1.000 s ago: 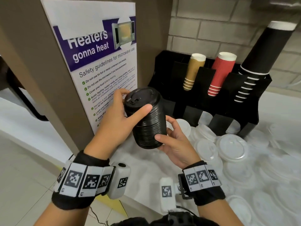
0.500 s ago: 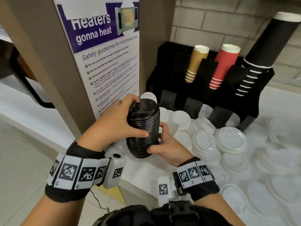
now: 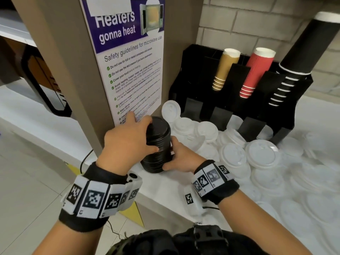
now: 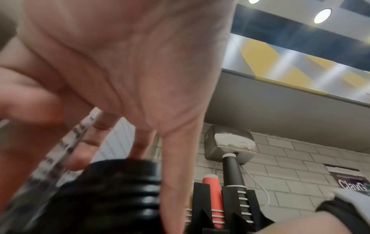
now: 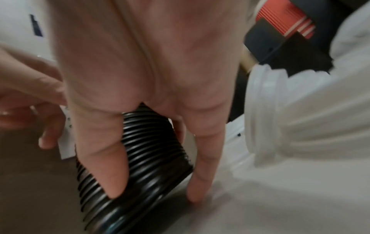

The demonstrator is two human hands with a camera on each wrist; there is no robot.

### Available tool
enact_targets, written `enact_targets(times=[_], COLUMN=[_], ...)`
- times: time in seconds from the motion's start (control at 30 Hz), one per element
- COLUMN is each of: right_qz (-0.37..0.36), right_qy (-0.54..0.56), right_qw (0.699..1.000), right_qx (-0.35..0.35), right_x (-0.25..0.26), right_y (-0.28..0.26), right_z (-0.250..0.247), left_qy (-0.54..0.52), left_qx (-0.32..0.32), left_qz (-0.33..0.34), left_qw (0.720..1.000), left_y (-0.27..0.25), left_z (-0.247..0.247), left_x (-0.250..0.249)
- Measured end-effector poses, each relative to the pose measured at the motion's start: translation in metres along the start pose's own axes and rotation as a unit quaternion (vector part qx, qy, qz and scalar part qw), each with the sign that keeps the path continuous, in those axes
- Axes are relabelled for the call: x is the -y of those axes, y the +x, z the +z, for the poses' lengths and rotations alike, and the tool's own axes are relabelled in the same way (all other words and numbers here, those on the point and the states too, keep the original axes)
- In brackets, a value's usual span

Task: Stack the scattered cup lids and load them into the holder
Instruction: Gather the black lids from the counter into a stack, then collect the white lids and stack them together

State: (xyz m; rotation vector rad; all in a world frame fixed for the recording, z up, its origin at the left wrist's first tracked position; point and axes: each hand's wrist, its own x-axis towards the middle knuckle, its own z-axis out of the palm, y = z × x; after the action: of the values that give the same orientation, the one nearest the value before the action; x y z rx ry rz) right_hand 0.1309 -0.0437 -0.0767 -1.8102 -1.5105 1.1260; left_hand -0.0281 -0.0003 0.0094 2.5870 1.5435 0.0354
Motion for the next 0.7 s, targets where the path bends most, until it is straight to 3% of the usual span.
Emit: enact_targets(times=[0.1,0.23,0.43,0.7], right_qz=[0.008,0.026,0.049,0.039], right_qy=[-0.076,-0.110,-0.044,-0.016], right_qw=[0.997,0.993,0.998,0.999], right_qx=[-0.017,-0.031,0.021,0.031], right_x=[-0.002,-0.006,0.001,0.011], right_y=[-0.004,-0.014,-0.021,-0.006], right_z=[-0.002,-0.010,-0.011,-0.007], left_qy=[0.022,-0.059,-0.083,-0.059], left_qx=[-0.009,-0.049,0.019,0.031], left_qz=[-0.006,0.073,0.153,0.144], left_qw=[1.000,0.994,0.985,0.987], left_y=[-0.003,-0.002,0.007,0.012], left_z=[-0.006,-0.013,-0.006,-0.001], left_x=[-0.003,-0.005,-0.010,-0.003])
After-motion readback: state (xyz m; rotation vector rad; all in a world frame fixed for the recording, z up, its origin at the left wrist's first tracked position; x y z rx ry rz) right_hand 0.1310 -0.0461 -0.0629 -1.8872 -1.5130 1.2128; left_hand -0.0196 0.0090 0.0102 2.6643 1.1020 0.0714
